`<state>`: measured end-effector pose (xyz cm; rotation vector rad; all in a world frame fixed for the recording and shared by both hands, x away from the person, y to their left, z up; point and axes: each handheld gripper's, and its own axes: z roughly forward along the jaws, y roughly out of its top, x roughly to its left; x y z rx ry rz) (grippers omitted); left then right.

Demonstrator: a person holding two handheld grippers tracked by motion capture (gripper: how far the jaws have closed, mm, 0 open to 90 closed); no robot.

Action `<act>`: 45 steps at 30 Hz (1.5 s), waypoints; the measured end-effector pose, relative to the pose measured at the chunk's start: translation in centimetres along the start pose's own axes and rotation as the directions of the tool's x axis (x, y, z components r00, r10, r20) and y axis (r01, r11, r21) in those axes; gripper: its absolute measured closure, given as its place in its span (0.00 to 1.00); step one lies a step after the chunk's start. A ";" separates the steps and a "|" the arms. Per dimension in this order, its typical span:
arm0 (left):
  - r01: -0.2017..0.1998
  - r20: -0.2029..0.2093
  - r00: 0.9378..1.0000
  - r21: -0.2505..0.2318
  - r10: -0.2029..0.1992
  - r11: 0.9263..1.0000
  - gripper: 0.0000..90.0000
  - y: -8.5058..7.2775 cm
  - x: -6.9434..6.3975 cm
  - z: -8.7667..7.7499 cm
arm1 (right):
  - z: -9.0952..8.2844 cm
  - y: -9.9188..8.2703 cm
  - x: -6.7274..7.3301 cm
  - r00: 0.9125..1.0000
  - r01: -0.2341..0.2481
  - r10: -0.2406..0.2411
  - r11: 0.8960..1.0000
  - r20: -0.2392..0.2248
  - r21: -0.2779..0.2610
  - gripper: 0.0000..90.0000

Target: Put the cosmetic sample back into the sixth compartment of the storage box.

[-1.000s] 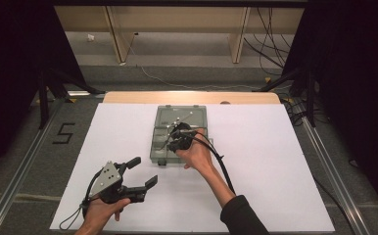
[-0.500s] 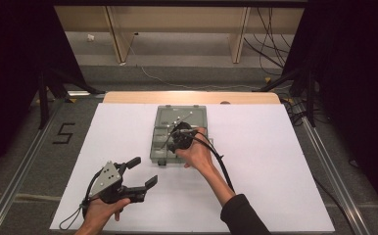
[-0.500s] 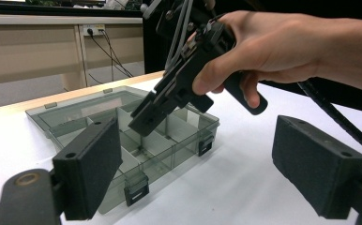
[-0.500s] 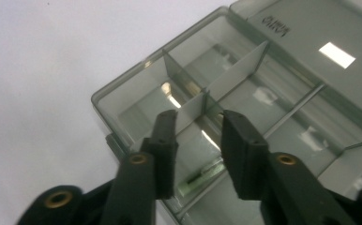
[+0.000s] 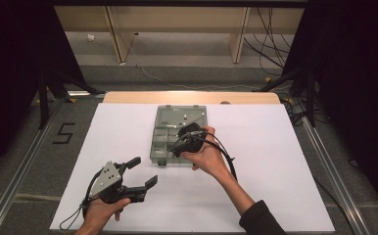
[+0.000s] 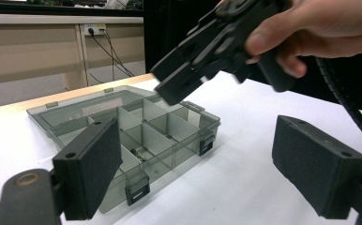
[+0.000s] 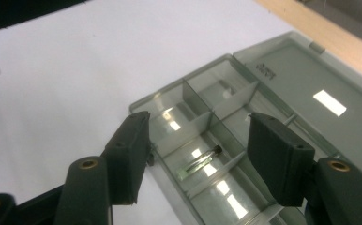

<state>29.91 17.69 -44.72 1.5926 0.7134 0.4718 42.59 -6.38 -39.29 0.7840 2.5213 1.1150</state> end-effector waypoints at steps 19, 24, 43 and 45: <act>0.000 -0.009 1.000 0.005 0.000 1.000 0.18 0.0 0.0 -0.1 | -3.1 -1.6 0.6 0.999 0.004 -0.007 0.997 -0.039 -0.080 0.39; -0.003 -0.010 1.000 0.008 0.003 1.000 0.18 0.0 0.0 -0.1 | -3.4 -1.7 0.6 0.999 0.006 -0.009 0.995 -0.032 -0.101 0.36; 0.001 -0.006 1.000 0.003 -0.001 1.000 0.18 0.0 -0.1 -0.1 | -5.8 -3.0 0.2 0.999 0.010 -0.018 0.980 -0.035 -0.199 0.34; 0.002 -0.005 1.000 0.001 -0.002 1.000 0.18 0.0 -0.1 -0.1 | -6.0 -3.2 0.2 0.999 0.006 -0.015 0.979 -0.041 -0.206 0.34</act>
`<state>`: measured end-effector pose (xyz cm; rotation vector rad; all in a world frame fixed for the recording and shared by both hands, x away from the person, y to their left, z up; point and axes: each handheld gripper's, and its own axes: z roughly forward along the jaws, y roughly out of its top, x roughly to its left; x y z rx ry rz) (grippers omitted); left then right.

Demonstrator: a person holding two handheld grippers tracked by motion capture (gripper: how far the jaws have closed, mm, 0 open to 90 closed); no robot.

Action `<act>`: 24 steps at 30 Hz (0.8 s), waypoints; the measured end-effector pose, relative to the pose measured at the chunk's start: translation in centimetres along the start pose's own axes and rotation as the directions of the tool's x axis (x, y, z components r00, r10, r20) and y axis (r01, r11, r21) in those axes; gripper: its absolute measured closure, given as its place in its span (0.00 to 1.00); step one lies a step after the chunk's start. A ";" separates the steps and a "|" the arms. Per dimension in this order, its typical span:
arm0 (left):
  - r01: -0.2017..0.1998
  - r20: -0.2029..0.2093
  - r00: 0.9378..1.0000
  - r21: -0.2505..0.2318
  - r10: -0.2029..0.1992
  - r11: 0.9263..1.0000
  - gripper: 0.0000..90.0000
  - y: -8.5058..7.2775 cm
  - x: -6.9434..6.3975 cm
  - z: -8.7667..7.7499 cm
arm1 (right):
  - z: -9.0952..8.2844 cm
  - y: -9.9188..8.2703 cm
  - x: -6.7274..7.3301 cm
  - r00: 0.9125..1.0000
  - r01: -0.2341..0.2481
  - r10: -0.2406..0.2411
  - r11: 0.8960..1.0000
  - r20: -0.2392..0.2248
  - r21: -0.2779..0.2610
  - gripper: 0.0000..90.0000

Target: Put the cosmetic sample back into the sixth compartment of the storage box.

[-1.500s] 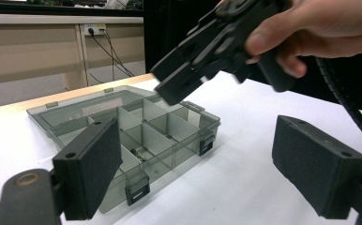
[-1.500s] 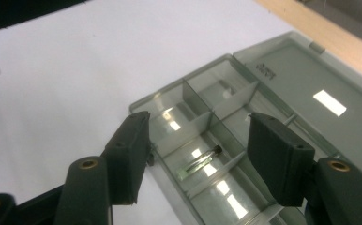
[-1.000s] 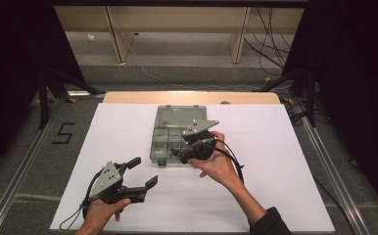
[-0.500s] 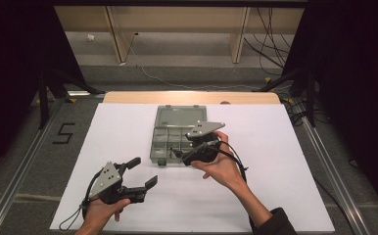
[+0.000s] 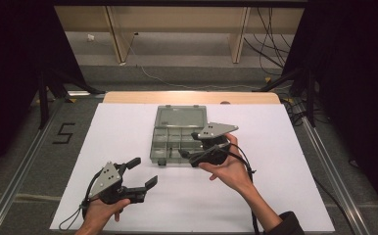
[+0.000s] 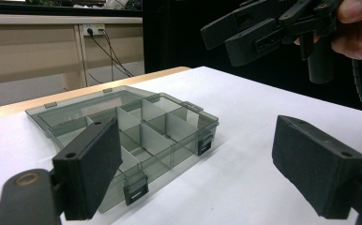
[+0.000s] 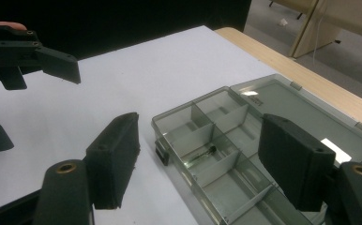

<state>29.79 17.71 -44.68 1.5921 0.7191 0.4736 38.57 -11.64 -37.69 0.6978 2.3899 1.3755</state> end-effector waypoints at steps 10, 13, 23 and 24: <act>-0.003 0.003 1.000 0.002 0.003 1.000 0.18 0.0 0.0 0.0 | -1.0 -1.1 -0.1 0.999 -0.028 0.027 0.999 -0.031 -0.043 0.29; 0.000 0.003 1.000 -0.001 0.000 1.000 0.18 0.0 0.0 0.0 | -1.4 -1.3 0.0 0.998 -0.044 0.041 0.997 -0.041 -0.067 0.27; 0.001 0.002 1.000 0.004 -0.001 1.000 0.17 0.0 0.0 0.0 | -2.5 -2.4 0.0 0.999 -0.040 0.037 0.993 -0.025 -0.111 0.24; 0.001 0.002 1.000 0.005 -0.001 1.000 0.18 0.0 0.0 0.0 | -2.6 -2.5 0.0 0.999 -0.050 0.047 0.993 -0.024 -0.108 0.24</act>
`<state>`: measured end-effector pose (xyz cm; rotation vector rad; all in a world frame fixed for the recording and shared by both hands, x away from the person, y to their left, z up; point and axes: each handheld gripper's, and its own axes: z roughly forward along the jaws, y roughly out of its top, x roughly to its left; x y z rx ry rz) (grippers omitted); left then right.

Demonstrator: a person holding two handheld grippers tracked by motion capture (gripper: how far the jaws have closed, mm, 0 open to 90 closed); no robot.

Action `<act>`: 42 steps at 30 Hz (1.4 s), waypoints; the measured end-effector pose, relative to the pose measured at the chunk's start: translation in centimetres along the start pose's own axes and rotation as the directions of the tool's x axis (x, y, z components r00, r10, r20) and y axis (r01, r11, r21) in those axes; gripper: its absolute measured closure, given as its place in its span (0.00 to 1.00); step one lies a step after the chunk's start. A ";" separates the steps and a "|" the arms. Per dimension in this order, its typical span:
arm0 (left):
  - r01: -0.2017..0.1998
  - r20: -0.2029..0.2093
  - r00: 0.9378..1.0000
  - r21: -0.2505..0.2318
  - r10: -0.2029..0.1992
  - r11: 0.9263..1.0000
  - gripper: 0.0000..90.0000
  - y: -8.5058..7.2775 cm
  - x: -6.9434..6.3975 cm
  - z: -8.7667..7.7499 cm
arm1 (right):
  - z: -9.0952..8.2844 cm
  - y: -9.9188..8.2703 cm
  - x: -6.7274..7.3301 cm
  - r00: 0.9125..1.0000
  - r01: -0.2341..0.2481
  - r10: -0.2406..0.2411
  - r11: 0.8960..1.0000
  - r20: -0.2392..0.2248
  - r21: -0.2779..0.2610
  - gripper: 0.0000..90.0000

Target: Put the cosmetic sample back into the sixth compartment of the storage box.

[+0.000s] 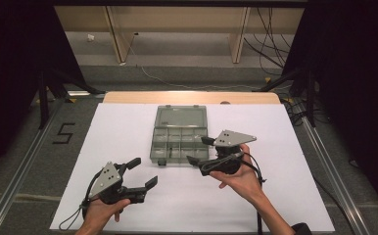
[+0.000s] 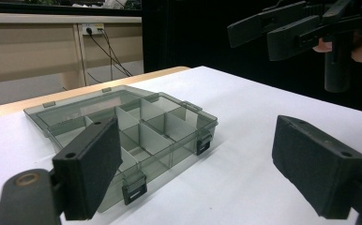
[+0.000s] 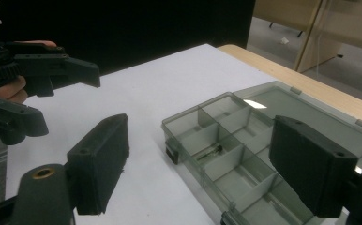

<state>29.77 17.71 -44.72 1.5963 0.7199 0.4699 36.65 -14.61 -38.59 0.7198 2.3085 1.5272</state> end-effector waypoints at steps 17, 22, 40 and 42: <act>0.002 0.003 1.000 0.001 -0.002 1.000 0.17 0.0 0.0 0.1 | -2.2 -1.4 -0.3 0.999 0.002 0.000 0.999 0.037 -0.042 0.24; 0.003 0.002 1.000 0.000 -0.003 1.000 0.17 0.0 0.0 0.1 | -2.7 -1.6 0.0 0.999 0.009 -0.007 0.998 0.041 -0.064 0.24; 0.000 0.004 1.000 0.002 0.000 1.000 0.17 0.0 0.0 0.1 | -4.2 -3.0 0.6 0.998 0.018 -0.012 0.995 0.057 -0.100 0.24; -0.001 0.004 1.000 0.002 0.001 1.000 0.17 0.0 0.0 0.1 | -4.4 -3.3 0.5 0.999 0.014 -0.009 0.995 0.053 -0.097 0.24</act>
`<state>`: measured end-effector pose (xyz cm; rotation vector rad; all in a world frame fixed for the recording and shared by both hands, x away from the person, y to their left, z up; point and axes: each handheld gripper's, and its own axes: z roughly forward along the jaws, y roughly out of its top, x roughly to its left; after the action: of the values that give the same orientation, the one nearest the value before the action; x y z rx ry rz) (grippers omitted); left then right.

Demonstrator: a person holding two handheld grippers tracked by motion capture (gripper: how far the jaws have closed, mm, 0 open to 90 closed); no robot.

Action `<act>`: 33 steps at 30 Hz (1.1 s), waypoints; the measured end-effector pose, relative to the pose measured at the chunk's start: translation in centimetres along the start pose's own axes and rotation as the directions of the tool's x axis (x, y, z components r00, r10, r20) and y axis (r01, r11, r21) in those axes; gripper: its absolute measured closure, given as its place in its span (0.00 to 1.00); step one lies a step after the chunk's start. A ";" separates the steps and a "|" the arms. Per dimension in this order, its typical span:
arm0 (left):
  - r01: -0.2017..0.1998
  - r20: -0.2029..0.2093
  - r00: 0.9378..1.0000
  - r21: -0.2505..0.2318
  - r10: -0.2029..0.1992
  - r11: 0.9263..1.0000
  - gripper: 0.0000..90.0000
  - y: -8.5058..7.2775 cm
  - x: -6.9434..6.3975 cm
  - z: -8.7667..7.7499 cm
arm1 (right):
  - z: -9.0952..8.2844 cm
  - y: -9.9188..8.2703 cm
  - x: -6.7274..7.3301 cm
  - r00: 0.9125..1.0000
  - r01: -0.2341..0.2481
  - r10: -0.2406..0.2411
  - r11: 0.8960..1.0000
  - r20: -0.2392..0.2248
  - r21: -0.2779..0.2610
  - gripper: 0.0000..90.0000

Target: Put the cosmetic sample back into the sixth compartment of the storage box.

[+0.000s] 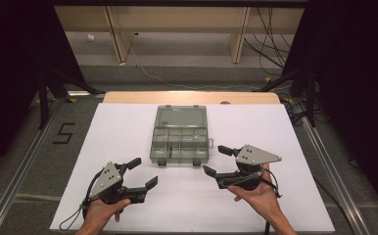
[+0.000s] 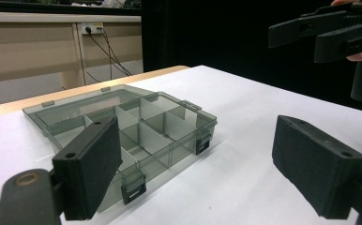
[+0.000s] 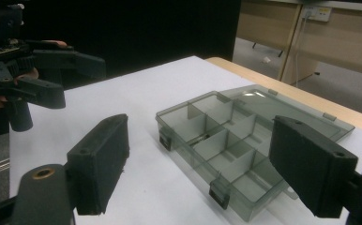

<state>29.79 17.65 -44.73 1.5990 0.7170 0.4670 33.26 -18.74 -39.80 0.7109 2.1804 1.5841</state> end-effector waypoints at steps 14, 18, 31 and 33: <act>0.003 0.002 1.000 0.000 -0.003 1.000 0.17 0.0 -0.1 0.0 | -1.4 -1.6 0.3 1.000 -0.029 0.029 0.999 0.008 -0.027 0.23; 0.000 0.001 1.000 0.003 0.000 1.000 0.17 0.0 0.0 0.0 | -1.7 -2.0 0.4 1.000 -0.027 0.028 0.998 0.012 -0.056 0.22; -0.001 0.007 1.000 0.008 0.001 1.000 0.17 0.0 -0.1 0.0 | -2.6 -4.1 0.2 0.995 -0.100 0.101 0.994 0.019 -0.050 0.20; -0.002 0.008 1.000 0.008 0.001 1.000 0.17 -0.1 -0.1 0.0 | -2.9 -4.3 0.1 0.995 -0.092 0.093 0.995 0.026 -0.031 0.20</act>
<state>29.73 17.56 -44.79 1.6084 0.7123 0.4588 30.74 -22.01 -42.92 0.8304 2.1285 1.6382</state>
